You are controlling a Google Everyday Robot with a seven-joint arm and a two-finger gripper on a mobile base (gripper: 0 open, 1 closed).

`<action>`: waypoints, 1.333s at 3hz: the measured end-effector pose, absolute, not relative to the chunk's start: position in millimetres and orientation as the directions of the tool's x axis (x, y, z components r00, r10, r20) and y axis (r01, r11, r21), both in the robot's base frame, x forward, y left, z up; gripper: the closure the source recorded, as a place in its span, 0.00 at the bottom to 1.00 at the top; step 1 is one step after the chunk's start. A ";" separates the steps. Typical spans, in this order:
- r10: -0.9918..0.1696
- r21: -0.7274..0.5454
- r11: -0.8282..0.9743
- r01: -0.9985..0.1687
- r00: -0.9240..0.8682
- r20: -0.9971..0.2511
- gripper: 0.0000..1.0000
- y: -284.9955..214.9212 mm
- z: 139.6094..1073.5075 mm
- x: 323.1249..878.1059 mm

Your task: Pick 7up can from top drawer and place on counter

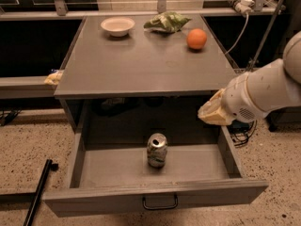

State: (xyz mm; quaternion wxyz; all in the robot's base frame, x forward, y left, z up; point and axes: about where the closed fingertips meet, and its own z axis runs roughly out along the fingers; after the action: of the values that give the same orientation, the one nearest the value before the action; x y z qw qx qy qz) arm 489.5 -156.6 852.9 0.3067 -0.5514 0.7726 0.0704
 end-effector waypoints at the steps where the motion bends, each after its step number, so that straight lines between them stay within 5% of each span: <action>1: -0.776 -0.215 0.387 -0.897 -0.191 -0.601 0.81 -138.9 828.7 494.8; 4: -0.695 -0.116 0.331 -0.936 -0.159 -0.701 0.12 -76.6 787.4 502.1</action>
Offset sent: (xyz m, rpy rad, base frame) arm 0.0162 0.0679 -0.0622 0.2039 0.0087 0.0642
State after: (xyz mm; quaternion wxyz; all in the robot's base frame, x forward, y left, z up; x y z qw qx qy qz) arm 502.1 -76.6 787.4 0.3423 -0.5509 0.7405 0.1762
